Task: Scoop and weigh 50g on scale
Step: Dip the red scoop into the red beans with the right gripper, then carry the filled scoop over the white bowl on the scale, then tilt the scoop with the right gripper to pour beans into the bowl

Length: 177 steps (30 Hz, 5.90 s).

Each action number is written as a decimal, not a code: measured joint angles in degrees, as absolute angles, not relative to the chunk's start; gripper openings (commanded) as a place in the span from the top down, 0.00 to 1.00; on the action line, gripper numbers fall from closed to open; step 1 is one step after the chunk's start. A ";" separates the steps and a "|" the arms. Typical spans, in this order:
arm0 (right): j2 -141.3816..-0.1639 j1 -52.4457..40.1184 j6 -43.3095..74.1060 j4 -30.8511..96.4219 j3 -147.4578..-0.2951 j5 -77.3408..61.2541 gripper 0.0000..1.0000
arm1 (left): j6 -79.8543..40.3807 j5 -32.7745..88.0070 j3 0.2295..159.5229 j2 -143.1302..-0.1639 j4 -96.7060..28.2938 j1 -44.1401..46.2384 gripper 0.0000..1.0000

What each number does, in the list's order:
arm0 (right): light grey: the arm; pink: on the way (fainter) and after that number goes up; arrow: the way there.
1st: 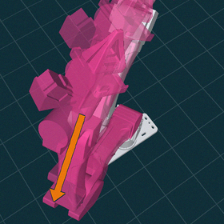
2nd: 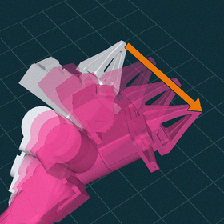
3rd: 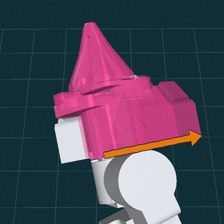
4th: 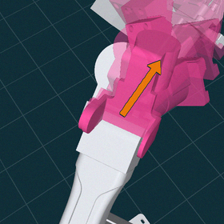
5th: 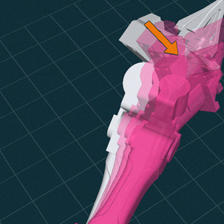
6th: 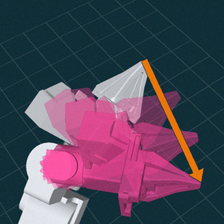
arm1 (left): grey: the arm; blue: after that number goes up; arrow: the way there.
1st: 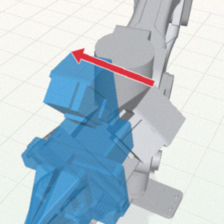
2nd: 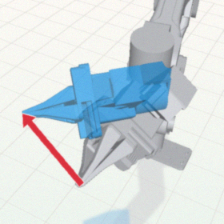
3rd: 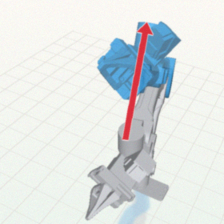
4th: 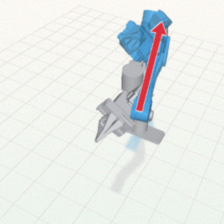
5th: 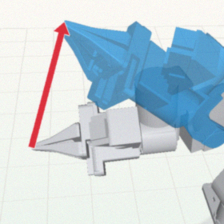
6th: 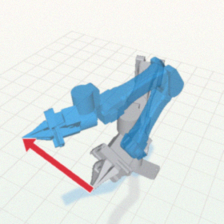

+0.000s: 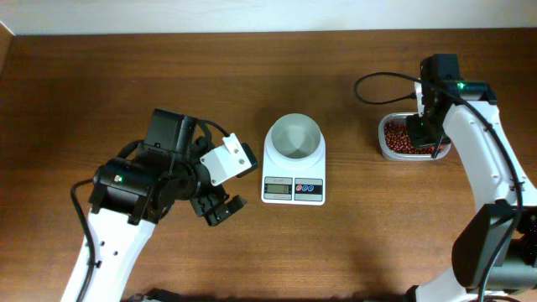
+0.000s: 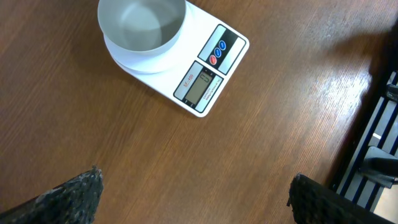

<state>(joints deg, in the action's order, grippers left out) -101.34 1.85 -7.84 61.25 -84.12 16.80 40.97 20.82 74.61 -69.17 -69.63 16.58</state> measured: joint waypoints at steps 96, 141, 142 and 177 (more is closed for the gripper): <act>-110.87 -2.31 -8.32 49.41 -83.66 -60.25 0.96 | 40.97 20.82 74.61 -69.17 -69.65 16.58 0.01; -108.99 -6.50 -28.12 53.87 -85.84 -49.36 0.96 | 40.97 20.82 74.61 -69.17 -69.63 16.58 0.01; -108.90 -6.98 -27.75 53.28 -85.84 -47.48 0.96 | 40.97 20.82 74.61 -69.17 -69.63 16.58 0.01; -105.36 -17.67 -24.21 54.41 -89.17 -24.77 0.96 | 40.97 20.82 74.61 -69.17 -69.63 16.58 0.01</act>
<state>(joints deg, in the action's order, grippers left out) -105.36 -17.67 -24.21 54.41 -89.17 -24.77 40.97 20.82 74.61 -69.17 -69.63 16.58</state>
